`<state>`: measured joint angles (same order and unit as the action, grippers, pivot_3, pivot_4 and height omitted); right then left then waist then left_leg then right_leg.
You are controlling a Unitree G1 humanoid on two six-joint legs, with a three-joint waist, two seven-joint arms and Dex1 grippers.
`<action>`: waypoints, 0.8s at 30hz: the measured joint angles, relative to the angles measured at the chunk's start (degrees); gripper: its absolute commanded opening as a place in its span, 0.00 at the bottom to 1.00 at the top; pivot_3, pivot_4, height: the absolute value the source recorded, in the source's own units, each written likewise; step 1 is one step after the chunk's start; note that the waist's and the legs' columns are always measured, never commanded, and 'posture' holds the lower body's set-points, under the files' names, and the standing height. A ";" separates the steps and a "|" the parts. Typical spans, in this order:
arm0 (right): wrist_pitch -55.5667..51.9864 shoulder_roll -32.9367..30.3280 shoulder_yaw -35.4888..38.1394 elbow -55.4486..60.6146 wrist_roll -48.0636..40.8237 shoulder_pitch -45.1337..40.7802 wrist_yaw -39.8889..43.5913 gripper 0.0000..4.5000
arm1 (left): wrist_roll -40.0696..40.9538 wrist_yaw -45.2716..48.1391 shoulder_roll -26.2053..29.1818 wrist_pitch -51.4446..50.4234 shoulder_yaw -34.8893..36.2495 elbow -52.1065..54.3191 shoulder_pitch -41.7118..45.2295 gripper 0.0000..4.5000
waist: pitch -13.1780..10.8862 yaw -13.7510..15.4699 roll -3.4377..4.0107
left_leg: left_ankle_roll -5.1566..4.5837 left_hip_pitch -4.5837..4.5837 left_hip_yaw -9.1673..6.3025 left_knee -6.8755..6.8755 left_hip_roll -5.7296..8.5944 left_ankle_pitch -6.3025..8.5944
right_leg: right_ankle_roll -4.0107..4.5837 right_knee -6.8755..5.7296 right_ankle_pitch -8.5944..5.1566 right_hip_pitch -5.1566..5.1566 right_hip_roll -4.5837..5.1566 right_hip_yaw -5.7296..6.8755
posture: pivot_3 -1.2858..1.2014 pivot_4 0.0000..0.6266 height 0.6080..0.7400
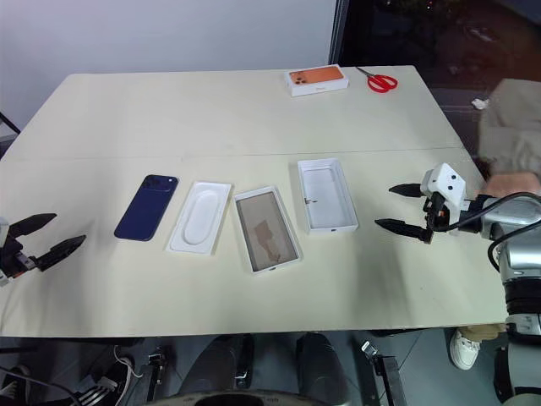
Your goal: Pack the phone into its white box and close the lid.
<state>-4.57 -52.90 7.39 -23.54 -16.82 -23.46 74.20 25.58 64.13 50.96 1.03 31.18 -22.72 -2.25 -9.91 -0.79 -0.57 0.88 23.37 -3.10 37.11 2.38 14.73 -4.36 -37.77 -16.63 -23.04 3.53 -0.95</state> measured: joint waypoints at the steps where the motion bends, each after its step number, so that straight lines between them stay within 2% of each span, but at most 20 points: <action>1: 0.01 0.00 0.00 -0.17 0.08 -0.09 -0.07 0.99 | 0.02 0.04 0.00 0.05 0.00 -0.05 0.04 1.00 | 0.00 0.00 0.00 | 0.00 0.00 0.00 0.00 0.00 0.00 | 0.00 0.00 0.00 0.00 0.00 0.00 | 0.52 0.24 1.00; 19: 0.05 0.18 -0.35 -1.58 0.99 -2.47 -0.44 0.99 | 0.04 0.69 -0.04 2.06 -0.01 -3.52 1.19 1.00 | 0.00 -0.01 0.00 | 0.00 0.00 0.02 -0.01 0.00 0.00 | 0.00 -0.01 0.00 -0.02 0.00 -0.02 | 0.52 0.24 1.00; 24: -0.11 1.05 -1.42 -1.28 0.97 -2.66 -0.68 0.99 | 1.94 0.51 -0.70 -3.11 -0.10 -1.05 2.24 1.00 | 0.00 -0.02 0.00 | 0.00 0.01 0.03 0.00 0.00 0.00 | 0.00 -0.01 0.00 -0.02 0.00 -0.03 | 0.52 0.24 1.00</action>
<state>-4.67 -51.85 5.97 -24.83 -15.84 -26.12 73.52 27.52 64.64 50.26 -2.08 31.07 -23.77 0.00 -9.91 -0.80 -0.57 0.88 23.38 -3.08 37.11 2.38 14.73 -4.36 -37.78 -16.62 -23.06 3.53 -0.98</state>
